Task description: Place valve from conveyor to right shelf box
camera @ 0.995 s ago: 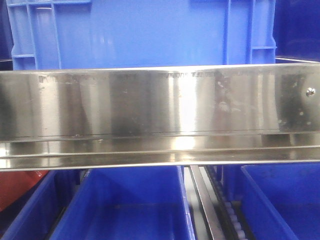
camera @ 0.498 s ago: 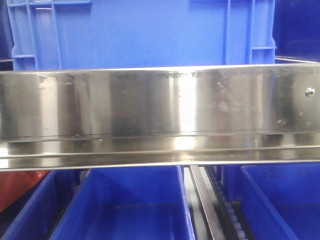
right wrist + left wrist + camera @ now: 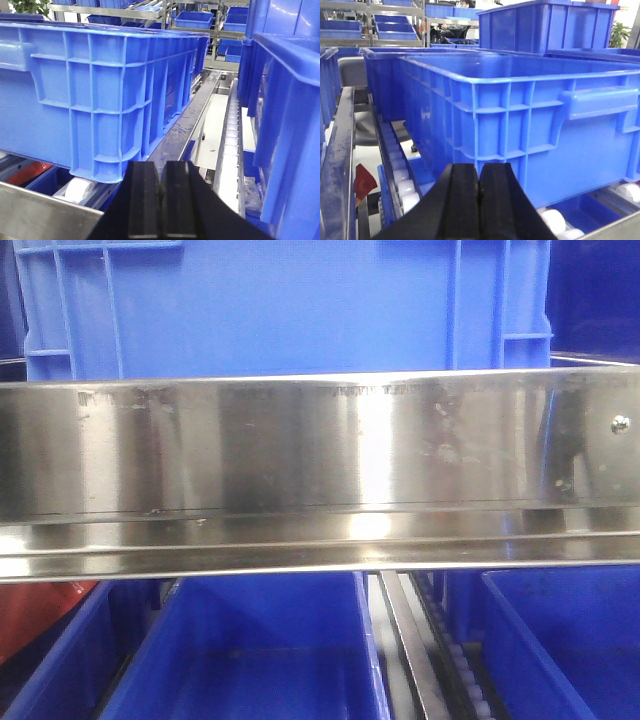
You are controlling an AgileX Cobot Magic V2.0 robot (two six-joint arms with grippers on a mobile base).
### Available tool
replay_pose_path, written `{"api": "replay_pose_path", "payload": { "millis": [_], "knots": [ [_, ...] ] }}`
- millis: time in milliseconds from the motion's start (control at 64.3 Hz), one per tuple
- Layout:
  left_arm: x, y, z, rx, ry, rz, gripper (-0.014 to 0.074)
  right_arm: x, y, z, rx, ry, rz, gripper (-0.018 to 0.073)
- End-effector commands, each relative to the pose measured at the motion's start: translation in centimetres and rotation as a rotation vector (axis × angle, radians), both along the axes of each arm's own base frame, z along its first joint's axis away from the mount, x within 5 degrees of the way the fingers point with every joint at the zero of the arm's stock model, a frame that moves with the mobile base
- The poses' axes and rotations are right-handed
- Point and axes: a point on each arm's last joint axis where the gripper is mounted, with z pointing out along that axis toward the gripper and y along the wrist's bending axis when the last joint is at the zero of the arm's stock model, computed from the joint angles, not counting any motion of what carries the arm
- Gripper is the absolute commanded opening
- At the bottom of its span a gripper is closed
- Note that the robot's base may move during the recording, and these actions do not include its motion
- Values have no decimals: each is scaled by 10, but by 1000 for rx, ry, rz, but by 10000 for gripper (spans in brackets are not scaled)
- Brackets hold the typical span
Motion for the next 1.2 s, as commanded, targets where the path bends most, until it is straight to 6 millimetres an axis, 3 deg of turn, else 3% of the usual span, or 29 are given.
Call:
{"api": "replay_pose_path", "payload": {
  "millis": [0,700,886,1182],
  "knots": [
    [-2,0,3,-20,-23,-3,-111,0,-1,1,6,-27,-7,-162],
    [-5,5,-3,-18,-30,32,-111,0,-1,1,6,-27,-7,-162],
    [-17,21,-21,-26,-71,198,-111,0,-1,1,6,-27,-7,-162],
    [-33,33,-69,-52,-98,403,-111,0,-1,1,6,-27,-7,-162]
  ]
}}
